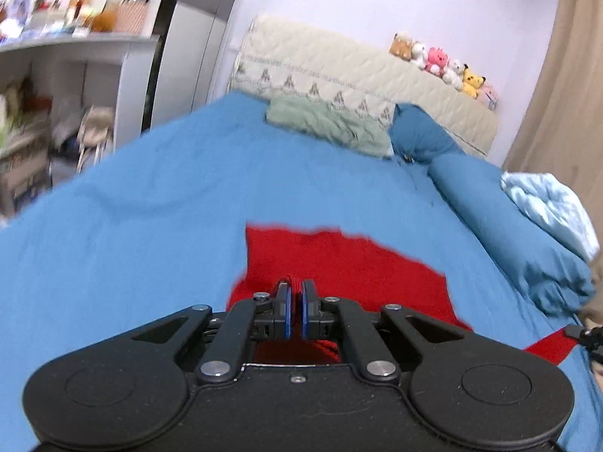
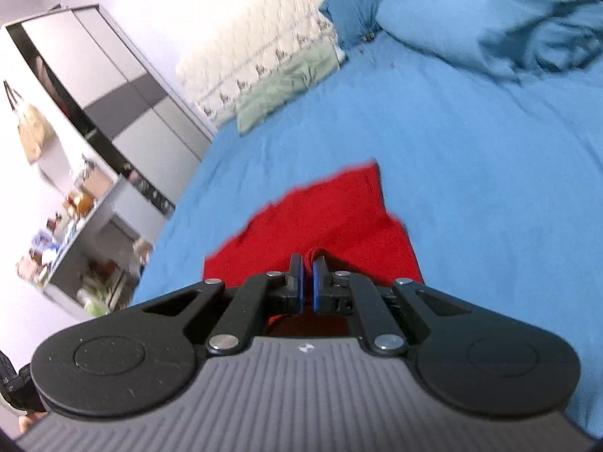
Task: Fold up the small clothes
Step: 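Grasp the sweater hem with both grippers and lift it toward the collar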
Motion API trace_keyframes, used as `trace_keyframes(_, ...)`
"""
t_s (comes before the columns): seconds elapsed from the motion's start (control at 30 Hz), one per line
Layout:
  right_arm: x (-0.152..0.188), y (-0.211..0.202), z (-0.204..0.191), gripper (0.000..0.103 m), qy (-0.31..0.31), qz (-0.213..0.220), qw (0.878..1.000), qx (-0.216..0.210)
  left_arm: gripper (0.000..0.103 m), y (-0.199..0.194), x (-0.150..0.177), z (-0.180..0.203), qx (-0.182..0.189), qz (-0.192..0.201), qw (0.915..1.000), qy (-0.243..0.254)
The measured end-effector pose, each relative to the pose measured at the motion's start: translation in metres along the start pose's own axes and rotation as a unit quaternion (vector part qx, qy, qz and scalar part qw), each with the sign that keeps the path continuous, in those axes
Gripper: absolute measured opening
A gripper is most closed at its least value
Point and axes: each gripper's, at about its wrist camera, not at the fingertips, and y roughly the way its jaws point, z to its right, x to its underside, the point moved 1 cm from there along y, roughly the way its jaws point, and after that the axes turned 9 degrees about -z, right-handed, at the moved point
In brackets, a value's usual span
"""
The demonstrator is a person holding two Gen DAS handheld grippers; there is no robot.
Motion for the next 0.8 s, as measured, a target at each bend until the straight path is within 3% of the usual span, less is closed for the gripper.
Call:
trace_keyframes(0.13,-0.080,0.054,-0.014,0.020,0.014,0.009,1.000,-0.006,0.005,0.067,-0.074,0.011,-0.021,0.015,0.9996,-0.006)
trace_keyframes(0.3,-0.154,0.163,0.001,0.020,0.027,0.007,0.999,0.028,0.005,0.178,-0.122,0.007,-0.047,-0.003,0.9981,-0.040)
trace_keyframes(0.43,-0.165,0.251,0.031,0.020,0.029,-0.011,0.998,0.060,0.005,0.272,-0.121,-0.004,-0.068,-0.042,0.9953,-0.054)
trace_keyframes(0.53,-0.159,0.299,0.053,0.020,0.037,-0.023,0.996,0.082,0.005,0.318,-0.111,-0.013,-0.077,-0.060,0.9934,-0.060)
trace_keyframes(0.7,-0.160,0.336,0.077,0.020,0.049,-0.012,0.995,0.080,0.005,0.344,-0.111,-0.018,-0.094,-0.058,0.9927,-0.049)
trace_keyframes(0.8,-0.155,0.342,0.077,0.027,0.031,-0.014,0.996,0.082,0.011,0.341,-0.110,-0.014,-0.092,-0.054,0.9936,-0.037)
